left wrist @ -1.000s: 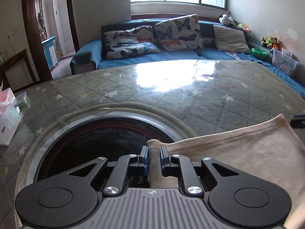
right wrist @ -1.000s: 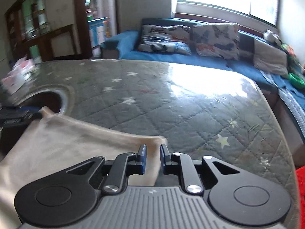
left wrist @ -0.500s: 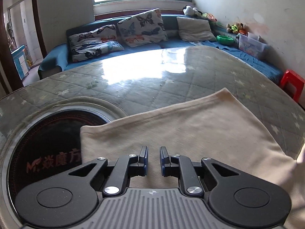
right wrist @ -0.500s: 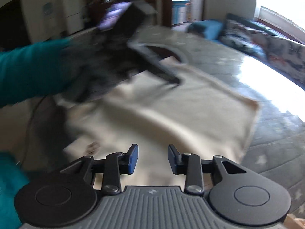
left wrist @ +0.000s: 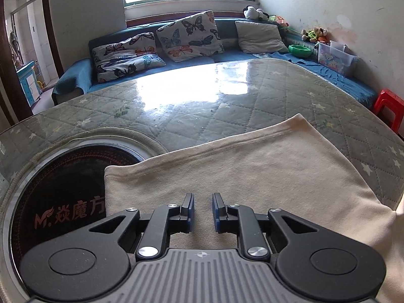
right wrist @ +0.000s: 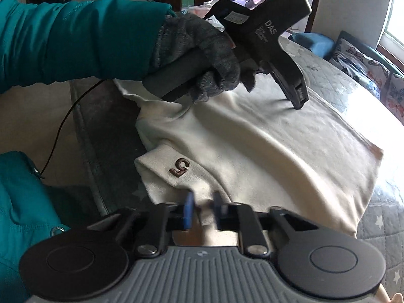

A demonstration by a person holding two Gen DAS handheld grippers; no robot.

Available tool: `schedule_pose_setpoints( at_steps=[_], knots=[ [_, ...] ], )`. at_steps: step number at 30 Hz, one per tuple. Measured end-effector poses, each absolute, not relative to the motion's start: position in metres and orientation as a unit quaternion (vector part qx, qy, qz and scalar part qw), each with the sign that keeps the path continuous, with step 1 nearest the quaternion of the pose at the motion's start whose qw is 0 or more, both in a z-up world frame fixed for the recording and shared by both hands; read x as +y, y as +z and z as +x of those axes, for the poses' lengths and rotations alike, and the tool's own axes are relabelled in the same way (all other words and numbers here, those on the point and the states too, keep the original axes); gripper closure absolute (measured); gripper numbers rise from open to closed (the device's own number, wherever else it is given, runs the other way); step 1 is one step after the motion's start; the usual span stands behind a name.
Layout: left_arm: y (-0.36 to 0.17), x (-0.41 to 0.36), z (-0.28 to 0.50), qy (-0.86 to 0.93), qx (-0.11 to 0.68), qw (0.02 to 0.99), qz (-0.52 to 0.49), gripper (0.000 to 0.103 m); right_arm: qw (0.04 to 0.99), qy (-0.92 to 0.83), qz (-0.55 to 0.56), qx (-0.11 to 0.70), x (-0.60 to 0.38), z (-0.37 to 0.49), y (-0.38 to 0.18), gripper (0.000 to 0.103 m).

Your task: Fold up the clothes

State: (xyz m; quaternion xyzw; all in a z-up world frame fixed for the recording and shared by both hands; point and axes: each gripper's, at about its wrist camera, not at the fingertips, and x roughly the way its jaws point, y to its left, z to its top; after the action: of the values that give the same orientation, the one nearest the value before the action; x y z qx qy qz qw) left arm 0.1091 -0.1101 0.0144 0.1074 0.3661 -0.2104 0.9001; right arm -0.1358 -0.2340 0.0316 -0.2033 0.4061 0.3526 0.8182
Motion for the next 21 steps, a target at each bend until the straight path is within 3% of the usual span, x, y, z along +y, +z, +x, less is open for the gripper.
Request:
schedule_pose_setpoints(
  at_steps=[2, 10, 16, 21],
  knots=[
    [0.014, -0.109, 0.109, -0.210, 0.366, 0.900, 0.107, 0.082, 0.821, 0.351, -0.200, 0.403, -0.237, -0.137, 0.033, 0.098],
    [0.013, -0.108, 0.111, -0.207, 0.363, 0.902, 0.103, 0.081, 0.798, 0.382, -0.225, 0.409, -0.239, -0.157, 0.034, 0.098],
    [0.027, -0.095, 0.093, -0.215, 0.354, 0.906, 0.089, 0.081, 0.818, 0.373, -0.188, 0.397, -0.250, -0.151, 0.049, 0.090],
    [0.036, -0.078, 0.048, -0.250, 0.337, 0.905, 0.071, 0.081, 0.840, 0.334, -0.155, 0.397, -0.263, -0.146, 0.050, 0.090]
  ],
)
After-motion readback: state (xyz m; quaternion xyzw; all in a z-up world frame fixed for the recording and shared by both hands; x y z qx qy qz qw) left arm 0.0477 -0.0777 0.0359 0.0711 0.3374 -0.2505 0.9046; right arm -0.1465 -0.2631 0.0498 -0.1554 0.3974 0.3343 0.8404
